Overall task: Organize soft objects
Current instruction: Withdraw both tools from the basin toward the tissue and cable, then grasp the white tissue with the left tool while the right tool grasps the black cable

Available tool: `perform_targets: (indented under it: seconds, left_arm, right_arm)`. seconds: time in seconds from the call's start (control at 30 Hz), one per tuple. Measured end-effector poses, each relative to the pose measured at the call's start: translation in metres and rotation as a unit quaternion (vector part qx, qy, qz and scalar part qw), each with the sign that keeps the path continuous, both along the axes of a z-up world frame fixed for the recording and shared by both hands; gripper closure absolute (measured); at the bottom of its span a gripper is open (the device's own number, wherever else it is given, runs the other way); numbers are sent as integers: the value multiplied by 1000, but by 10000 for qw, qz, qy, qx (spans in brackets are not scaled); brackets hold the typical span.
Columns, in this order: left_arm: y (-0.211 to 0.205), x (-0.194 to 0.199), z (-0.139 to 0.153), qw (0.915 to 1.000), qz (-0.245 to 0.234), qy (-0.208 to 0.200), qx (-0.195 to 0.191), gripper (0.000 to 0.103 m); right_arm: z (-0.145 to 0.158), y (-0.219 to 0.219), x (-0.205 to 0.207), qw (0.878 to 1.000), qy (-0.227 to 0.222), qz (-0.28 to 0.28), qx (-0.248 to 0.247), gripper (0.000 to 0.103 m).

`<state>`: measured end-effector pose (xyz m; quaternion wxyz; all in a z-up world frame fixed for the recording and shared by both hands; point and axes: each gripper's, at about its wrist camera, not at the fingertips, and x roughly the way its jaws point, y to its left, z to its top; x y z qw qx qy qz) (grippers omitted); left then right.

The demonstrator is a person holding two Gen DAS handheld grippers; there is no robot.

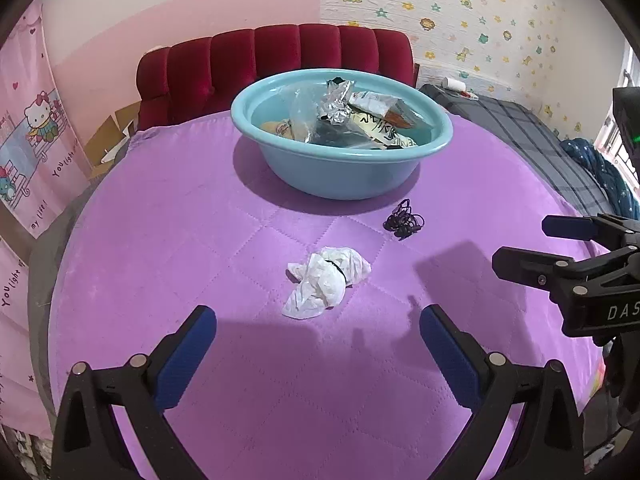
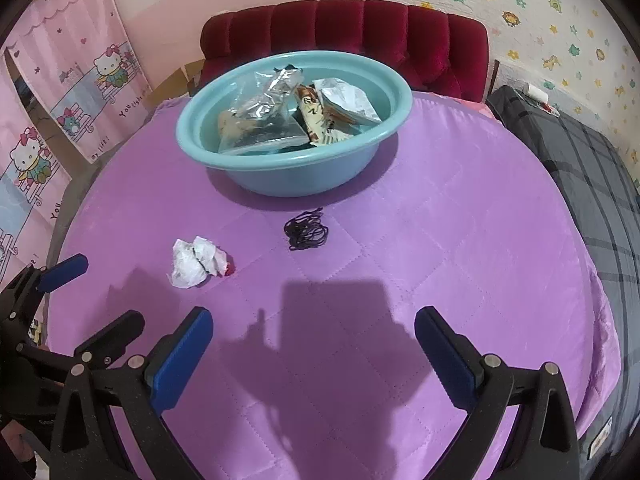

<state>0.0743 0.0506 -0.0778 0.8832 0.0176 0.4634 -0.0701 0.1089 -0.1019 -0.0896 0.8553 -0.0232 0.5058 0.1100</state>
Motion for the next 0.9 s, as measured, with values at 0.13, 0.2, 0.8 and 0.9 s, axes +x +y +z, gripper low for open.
perform_targets:
  seconds: [0.13,0.2,0.8,0.9]
  left_arm:
    - [2,5,-9,9999,-11,123,7,0]
    - [3,8,-14,9999,8,171,16,0]
    - [7,44,-54,9980,-2,628,-66,0]
    - [7,50,-57,9978,-27,652,-61,0]
  right_arm:
    - [-3,-1,5,10000,55,-39,27,0]
    - [-8,-2,6,9999,111,-29,41,0]
    - [-49,-7,26,9983,580,-51,101,0]
    - [-54,-6,30,9979,634,-23,94,0]
